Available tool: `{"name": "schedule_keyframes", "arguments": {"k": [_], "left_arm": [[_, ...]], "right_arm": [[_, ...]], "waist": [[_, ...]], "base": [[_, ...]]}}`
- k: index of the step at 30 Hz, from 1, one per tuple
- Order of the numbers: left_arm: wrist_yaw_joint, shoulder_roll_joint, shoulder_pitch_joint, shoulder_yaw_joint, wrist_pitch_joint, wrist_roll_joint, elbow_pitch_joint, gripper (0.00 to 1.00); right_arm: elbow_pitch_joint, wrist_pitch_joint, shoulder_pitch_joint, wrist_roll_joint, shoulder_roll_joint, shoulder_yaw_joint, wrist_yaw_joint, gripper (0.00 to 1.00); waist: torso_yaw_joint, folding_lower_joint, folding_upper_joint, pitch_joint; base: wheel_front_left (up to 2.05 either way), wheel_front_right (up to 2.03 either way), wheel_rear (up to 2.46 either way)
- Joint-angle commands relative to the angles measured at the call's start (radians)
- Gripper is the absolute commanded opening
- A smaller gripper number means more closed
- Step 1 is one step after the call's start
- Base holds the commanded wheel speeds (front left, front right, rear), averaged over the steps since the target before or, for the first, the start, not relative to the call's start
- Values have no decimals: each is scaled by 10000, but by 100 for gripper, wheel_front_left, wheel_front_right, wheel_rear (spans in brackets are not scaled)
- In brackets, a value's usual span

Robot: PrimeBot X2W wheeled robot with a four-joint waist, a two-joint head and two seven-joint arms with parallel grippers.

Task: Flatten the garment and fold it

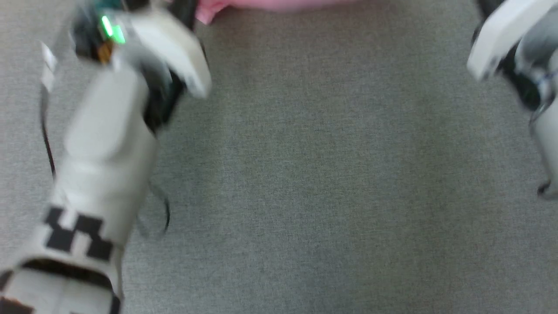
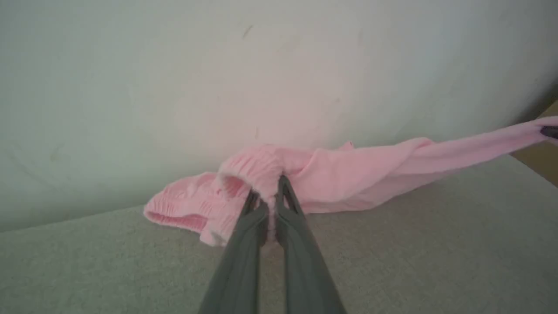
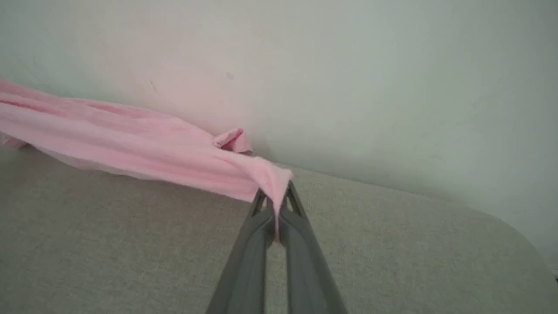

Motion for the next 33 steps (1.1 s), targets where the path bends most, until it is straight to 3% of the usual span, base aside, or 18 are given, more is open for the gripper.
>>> {"name": "schedule_keyframes", "arguments": {"k": [1,5,10,19,25,33], "left_arm": [[-96,-31,577,-160,-284,78,194,0],[-226,-6,2053,-553,-709,-11,524,0],[-295,284,3759,-973,-914,-116,493,0],[-317,914,6292,-1660,-412,-251,-732,0],[-32,1243,8033,-1765,40,-649,-2326,0],[693,1661,10320,-2028,685,-1036,-5101,0]], "right_arm": [[125,-131,417,276,-93,234,-25,0],[89,-131,1573,922,-510,1120,-25,0],[-594,212,3044,2103,-1478,2147,-25,0],[-2139,1432,5319,3495,-3323,3344,-25,0],[-3052,2269,7041,4332,-4309,3156,-25,0],[-3945,3919,9841,5323,-5299,2062,-25,0]], "waist": [[208,-1,0,-388],[380,-1,0,-1038],[648,-1,0,-1989],[1015,-1,0,-3469],[1138,-1,0,-4235],[1339,-1,0,-4814]], "base": [[0,0,0],[0,0,0],[0,0,0],[0,0,0],[0,0,0],[0,0,0]]}}
